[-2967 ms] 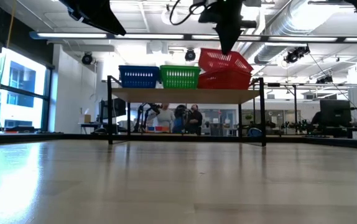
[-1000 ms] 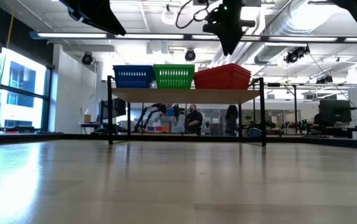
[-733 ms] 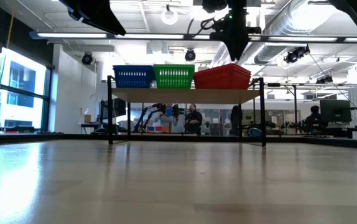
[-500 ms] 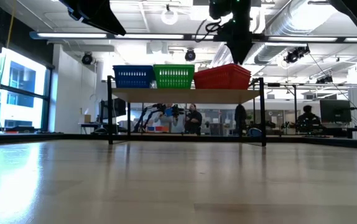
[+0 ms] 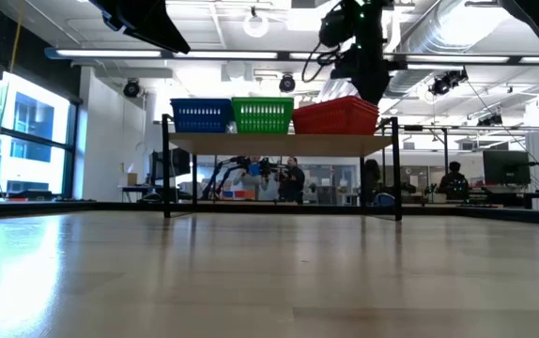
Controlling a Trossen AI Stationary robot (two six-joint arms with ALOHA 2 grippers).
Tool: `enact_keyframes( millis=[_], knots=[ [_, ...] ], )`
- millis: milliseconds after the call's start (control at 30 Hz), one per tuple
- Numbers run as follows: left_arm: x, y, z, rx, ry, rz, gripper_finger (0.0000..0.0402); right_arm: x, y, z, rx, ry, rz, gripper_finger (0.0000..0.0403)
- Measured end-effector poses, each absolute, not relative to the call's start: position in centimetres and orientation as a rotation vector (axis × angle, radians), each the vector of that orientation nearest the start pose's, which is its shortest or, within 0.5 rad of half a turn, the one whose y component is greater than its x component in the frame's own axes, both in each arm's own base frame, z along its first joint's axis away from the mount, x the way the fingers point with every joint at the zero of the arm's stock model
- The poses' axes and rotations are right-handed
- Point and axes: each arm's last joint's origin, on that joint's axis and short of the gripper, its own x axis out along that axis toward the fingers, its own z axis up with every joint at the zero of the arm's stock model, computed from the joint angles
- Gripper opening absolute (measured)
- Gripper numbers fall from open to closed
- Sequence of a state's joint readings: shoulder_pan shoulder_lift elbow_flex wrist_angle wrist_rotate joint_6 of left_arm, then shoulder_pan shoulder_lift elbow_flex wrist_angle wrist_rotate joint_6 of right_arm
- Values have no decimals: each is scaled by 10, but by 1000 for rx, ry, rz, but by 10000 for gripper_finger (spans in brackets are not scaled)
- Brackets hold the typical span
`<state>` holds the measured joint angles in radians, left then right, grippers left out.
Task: Stack baskets on shelf by color
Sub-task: Stack the red bin on top of the red bin on the shelf
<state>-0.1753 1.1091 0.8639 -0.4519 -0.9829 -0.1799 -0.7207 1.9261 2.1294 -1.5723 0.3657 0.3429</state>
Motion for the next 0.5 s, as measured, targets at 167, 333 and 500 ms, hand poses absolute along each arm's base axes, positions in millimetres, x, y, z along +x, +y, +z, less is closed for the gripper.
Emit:
enact_keyframes(
  millis=[167,333,500],
  knots=[
    [220,-14,285,227,525,820,200,261,-235,359,466,1291,-1171,78],
    [220,-14,285,225,526,817,200,259,-233,351,511,1318,-1148,78],
    [220,-15,285,224,527,814,200,260,-232,343,559,1348,-1096,78]
  ],
)
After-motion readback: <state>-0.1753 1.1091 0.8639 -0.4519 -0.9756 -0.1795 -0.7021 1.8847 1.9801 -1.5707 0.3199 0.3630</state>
